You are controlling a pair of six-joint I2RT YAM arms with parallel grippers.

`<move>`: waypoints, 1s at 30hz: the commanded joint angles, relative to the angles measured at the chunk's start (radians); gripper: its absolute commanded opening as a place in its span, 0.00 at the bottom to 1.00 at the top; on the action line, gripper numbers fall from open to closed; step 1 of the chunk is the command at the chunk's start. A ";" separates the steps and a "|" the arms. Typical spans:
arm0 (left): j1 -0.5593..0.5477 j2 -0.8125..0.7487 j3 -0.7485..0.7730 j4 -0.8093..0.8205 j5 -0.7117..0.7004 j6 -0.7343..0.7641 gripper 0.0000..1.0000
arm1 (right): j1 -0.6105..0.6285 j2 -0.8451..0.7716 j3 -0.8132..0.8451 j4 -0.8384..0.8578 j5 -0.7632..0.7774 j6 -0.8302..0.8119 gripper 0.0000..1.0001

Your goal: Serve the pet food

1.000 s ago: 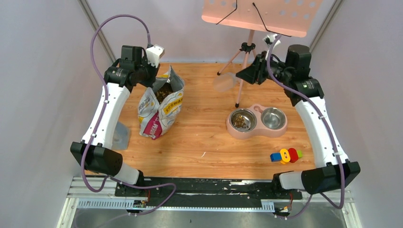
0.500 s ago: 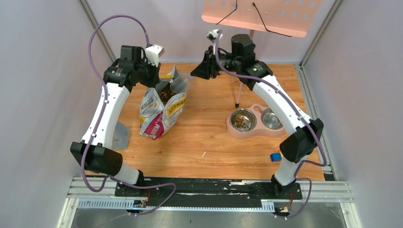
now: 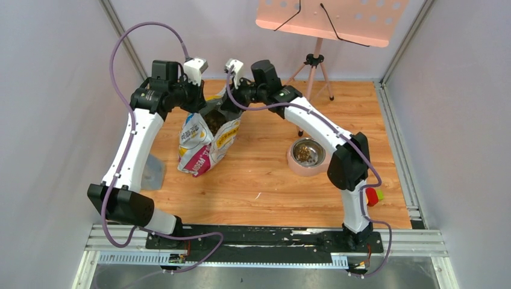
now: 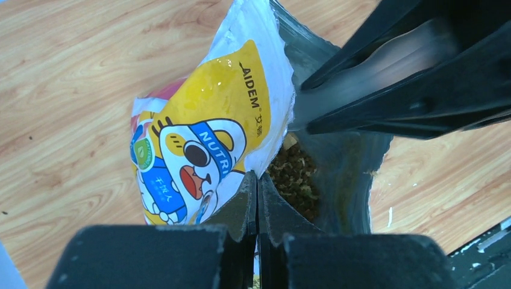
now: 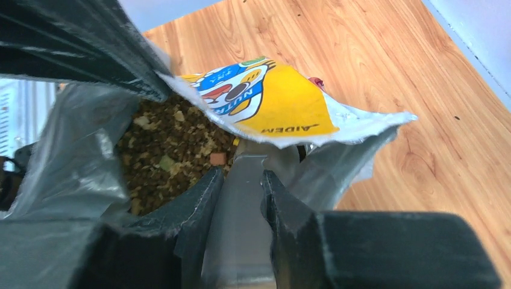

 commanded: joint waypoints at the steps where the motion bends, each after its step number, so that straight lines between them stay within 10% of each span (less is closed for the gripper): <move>1: -0.002 -0.054 0.003 0.151 0.042 -0.068 0.00 | 0.025 0.058 0.054 0.095 0.127 -0.087 0.00; 20: -0.002 -0.051 -0.038 0.181 -0.070 -0.130 0.00 | 0.170 0.103 -0.180 0.082 0.095 -0.102 0.00; 30: -0.002 -0.021 -0.008 0.185 -0.060 -0.121 0.00 | 0.135 0.116 -0.065 0.006 -0.160 0.189 0.00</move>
